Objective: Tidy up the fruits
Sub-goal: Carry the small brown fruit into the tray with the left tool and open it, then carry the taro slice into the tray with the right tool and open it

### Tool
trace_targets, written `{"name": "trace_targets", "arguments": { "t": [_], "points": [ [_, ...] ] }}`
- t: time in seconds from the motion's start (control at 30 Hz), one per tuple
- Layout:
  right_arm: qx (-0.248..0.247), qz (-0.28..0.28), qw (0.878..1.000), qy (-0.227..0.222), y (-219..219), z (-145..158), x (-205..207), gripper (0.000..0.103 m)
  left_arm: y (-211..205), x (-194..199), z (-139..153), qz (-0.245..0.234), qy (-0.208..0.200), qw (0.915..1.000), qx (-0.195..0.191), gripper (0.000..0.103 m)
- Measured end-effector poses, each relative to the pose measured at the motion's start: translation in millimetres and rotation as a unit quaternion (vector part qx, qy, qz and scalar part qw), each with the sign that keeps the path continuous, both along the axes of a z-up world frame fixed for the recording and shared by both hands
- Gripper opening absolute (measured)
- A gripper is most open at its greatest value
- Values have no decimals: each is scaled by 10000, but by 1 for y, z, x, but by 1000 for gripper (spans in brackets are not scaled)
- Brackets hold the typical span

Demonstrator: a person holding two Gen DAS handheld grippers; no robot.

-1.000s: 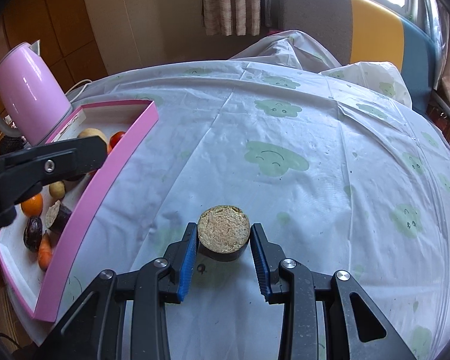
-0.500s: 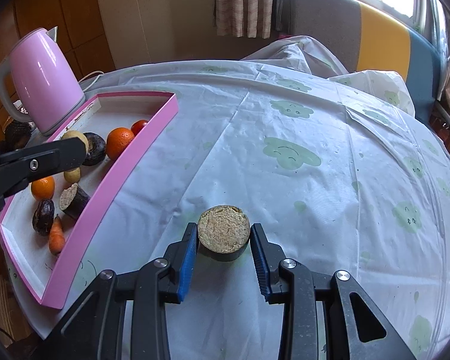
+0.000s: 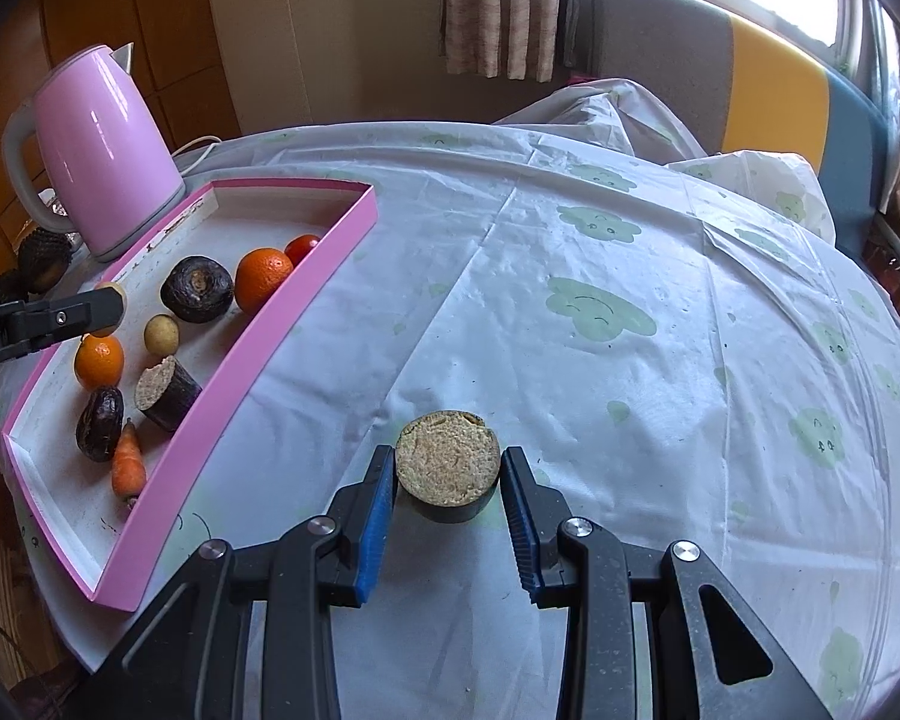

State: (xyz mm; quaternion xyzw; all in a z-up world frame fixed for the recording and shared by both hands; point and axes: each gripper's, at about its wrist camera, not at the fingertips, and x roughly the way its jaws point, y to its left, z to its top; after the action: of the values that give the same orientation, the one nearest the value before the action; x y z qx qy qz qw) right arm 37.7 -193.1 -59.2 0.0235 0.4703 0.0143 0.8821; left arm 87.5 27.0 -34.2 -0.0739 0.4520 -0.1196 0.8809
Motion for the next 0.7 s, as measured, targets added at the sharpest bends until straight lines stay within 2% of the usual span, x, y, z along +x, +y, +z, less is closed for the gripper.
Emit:
{"name": "trace_targets", "arguments": {
  "t": [0.23,0.33,0.57,0.7],
  "points": [
    [-17,9,10000,20,1,-1,0,35,0,8,-8,30,47,10000,81,26],
    [-23,10,10000,43,1,-2,0,36,0,8,-11,109,103,9998,94,31],
    [-43,4,9999,91,0,-5,1,36,5,-8,-6,216,-13,9994,261,32],
    [-72,6,9999,83,1,-6,1,36,10,-15,-9,347,55,9989,323,33]
  ]
}}
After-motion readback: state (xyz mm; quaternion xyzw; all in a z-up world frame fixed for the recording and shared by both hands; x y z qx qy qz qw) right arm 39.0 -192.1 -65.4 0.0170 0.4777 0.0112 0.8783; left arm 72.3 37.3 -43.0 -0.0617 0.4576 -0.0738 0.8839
